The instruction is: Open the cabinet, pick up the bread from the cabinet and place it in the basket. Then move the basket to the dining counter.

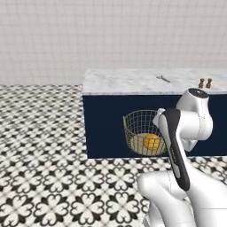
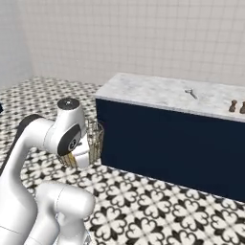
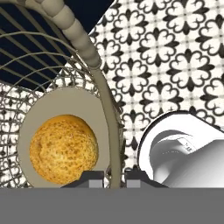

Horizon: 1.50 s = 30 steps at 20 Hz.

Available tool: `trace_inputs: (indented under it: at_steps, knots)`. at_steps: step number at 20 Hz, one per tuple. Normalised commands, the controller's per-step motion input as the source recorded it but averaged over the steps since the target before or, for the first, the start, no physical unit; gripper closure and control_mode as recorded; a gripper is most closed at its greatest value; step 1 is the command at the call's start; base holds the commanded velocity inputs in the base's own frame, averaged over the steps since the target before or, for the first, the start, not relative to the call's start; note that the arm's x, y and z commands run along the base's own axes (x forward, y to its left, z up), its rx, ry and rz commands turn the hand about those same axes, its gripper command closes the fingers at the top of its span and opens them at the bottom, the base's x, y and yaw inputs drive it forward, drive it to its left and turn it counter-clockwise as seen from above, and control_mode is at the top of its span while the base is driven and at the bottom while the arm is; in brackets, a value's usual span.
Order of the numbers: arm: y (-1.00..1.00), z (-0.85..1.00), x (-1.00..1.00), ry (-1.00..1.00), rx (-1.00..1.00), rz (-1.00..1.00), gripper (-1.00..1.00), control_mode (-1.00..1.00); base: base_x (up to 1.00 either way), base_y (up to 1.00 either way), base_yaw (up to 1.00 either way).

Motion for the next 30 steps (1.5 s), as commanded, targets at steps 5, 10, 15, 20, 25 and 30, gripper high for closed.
trace_inputs:
  at_steps: [5,10,15,20,25,30]
  knots:
    - [0.0,0.0,0.0,0.0,0.0,0.0,1.0,1.0,1.0,0.78,-0.57]
    - [0.0,0.0,0.0,0.0,0.0,0.0,1.0,1.0,0.63,0.62,-0.17]
    - [0.0,0.0,0.0,0.0,0.0,0.0,1.0,1.0,0.75,0.1,0.01]
    - [0.0,0.0,0.0,0.0,0.0,0.0,1.0,1.0,0.75,0.0,0.0]
    - [0.0,0.0,0.0,0.0,0.0,0.0,1.0,1.0,0.8,0.01,0.0]
    - [0.0,0.0,0.0,0.0,0.0,0.0,1.0,1.0,0.7,0.06,0.0]
